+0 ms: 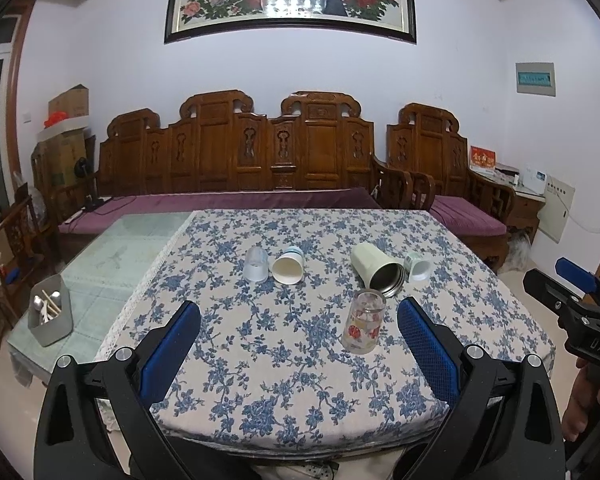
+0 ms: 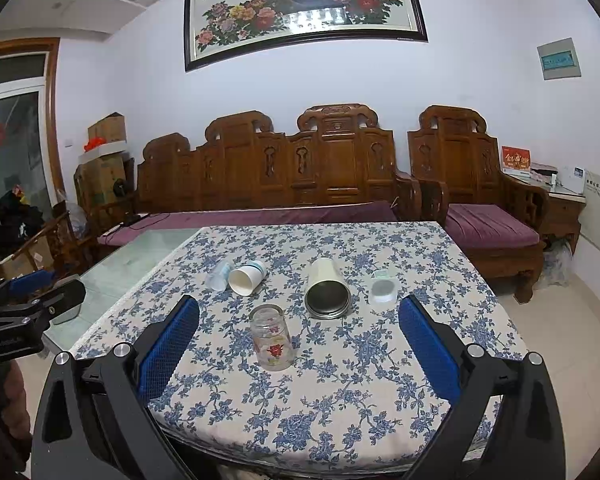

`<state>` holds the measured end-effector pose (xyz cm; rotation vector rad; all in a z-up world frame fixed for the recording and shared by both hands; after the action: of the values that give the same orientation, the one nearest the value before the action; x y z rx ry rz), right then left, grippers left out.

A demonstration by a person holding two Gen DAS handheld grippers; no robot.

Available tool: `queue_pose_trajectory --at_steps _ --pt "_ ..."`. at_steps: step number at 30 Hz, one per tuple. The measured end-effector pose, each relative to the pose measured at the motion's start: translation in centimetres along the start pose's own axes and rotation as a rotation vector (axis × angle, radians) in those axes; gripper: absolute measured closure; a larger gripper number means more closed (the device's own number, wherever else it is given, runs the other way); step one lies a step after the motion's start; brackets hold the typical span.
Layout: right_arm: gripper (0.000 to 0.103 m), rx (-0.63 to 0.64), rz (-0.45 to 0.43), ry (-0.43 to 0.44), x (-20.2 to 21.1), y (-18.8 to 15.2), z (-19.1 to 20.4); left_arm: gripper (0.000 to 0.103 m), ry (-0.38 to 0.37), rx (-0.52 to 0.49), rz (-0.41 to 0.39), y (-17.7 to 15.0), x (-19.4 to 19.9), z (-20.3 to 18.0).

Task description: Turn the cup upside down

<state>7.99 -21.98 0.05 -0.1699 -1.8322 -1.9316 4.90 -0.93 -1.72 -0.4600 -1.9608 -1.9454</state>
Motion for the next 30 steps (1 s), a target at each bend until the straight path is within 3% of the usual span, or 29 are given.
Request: queue_pose_trajectory --at_steps 30 --pt "0.002 0.000 -0.002 0.002 -0.01 0.02 -0.08 0.008 -0.003 0.016 -0.017 0.37 0.43 0.29"
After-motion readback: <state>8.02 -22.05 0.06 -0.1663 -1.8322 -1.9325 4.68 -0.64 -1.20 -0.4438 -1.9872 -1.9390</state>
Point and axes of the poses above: each gripper's, at about its wrist camera, not at the fingertips, and x roughly against the way its jaws point, z to its left, y to its top, the point moved 6 cm from there along -x, roughly the way its jaws point
